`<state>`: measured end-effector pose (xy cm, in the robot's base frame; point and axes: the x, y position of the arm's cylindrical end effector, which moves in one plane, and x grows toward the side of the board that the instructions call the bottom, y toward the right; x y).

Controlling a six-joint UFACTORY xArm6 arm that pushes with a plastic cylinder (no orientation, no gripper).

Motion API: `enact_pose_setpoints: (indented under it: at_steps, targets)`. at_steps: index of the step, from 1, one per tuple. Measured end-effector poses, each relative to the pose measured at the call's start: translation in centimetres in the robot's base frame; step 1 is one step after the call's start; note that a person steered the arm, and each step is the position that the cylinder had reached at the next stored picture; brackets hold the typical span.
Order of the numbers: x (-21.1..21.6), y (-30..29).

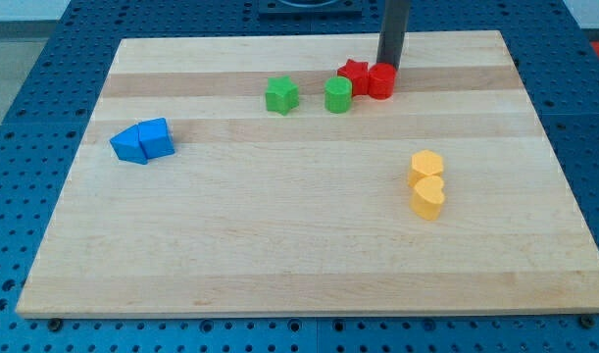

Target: Move the red circle diagonal to the yellow hexagon

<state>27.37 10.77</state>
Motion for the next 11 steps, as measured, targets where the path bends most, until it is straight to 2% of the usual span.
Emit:
enact_pose_setpoints:
  at_steps: [2, 4, 11]
  targets:
    - [0.2, -0.8]
    - [2.8, -0.5]
    - [6.2, -3.0]
